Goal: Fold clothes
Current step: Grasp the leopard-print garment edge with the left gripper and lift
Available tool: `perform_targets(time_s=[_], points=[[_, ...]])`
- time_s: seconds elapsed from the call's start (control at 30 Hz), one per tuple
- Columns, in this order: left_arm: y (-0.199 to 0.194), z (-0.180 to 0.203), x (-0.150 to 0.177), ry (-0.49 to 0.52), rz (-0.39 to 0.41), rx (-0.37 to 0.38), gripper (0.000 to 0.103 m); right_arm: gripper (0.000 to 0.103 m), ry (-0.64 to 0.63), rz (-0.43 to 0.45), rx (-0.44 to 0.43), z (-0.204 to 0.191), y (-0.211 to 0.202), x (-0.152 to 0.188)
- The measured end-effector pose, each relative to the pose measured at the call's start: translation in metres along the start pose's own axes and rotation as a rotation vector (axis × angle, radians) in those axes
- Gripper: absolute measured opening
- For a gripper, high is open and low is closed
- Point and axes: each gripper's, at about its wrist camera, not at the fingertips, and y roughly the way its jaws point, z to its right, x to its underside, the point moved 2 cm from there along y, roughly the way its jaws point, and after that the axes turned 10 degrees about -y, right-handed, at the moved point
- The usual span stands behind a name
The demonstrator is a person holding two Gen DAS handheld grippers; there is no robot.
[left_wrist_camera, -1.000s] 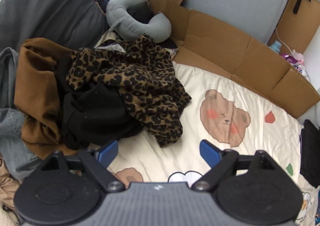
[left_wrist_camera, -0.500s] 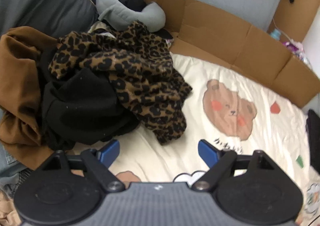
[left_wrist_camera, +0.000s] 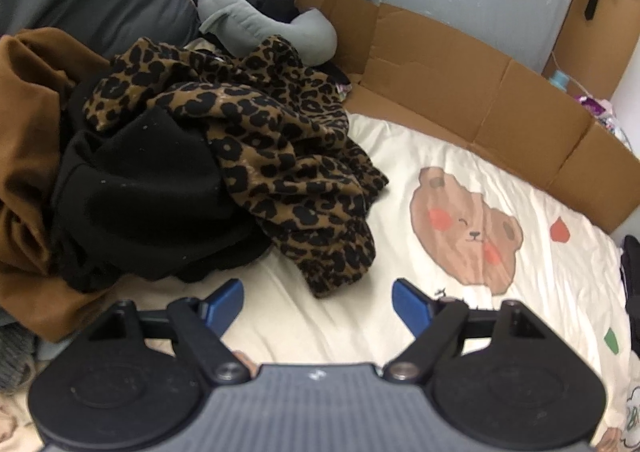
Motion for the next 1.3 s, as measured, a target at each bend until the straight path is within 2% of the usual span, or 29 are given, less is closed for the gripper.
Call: perform_targets(time_s=[0.07, 0.13, 0.17, 0.37, 0.5, 0.67, 0.77, 0.83, 0.87, 0.9, 1.03, 1.3], points=[[0.01, 0.0, 0.001, -0.006, 0.015, 0.015, 0.081, 0.103, 0.004, -0.003, -0.01, -0.002, 0.004, 0.003], [0.021, 0.001, 0.002, -0.013, 0.01, 0.032, 0.073, 0.102, 0.0, -0.008, -0.023, -0.005, 0.005, 0.007], [0.027, 0.001, 0.003, -0.02, 0.007, 0.039, 0.072, 0.102, -0.003, -0.009, -0.034, -0.008, 0.005, 0.008], [0.06, 0.0, -0.003, -0.072, 0.017, 0.042, 0.072, 0.102, -0.01, -0.031, -0.093, -0.021, 0.009, 0.019], [0.067, -0.006, -0.015, -0.135, 0.064, 0.046, 0.072, 0.102, -0.036, -0.042, -0.112, -0.028, 0.01, 0.024], [0.084, -0.01, -0.023, -0.154, 0.057, 0.05, 0.072, 0.102, -0.014, -0.055, -0.154, -0.03, 0.012, 0.028], [0.093, -0.013, -0.025, -0.183, 0.055, 0.067, 0.058, 0.102, 0.017, -0.054, -0.197, -0.03, 0.013, 0.03], [0.099, -0.017, -0.024, -0.216, 0.059, 0.065, 0.036, 0.102, 0.021, -0.064, -0.203, -0.031, 0.015, 0.03], [0.102, -0.02, -0.024, -0.236, 0.061, 0.065, 0.03, 0.102, 0.021, -0.065, -0.203, -0.031, 0.015, 0.03], [0.104, -0.023, -0.022, -0.277, 0.062, 0.074, 0.016, 0.102, 0.021, -0.064, -0.204, -0.032, 0.015, 0.03], [0.103, -0.027, -0.017, -0.345, 0.07, 0.117, 0.006, 0.102, 0.019, -0.066, -0.204, -0.032, 0.016, 0.03], [0.085, -0.009, -0.003, -0.346, 0.041, 0.209, 0.002, 0.101, 0.028, -0.041, -0.203, -0.029, 0.013, 0.028]])
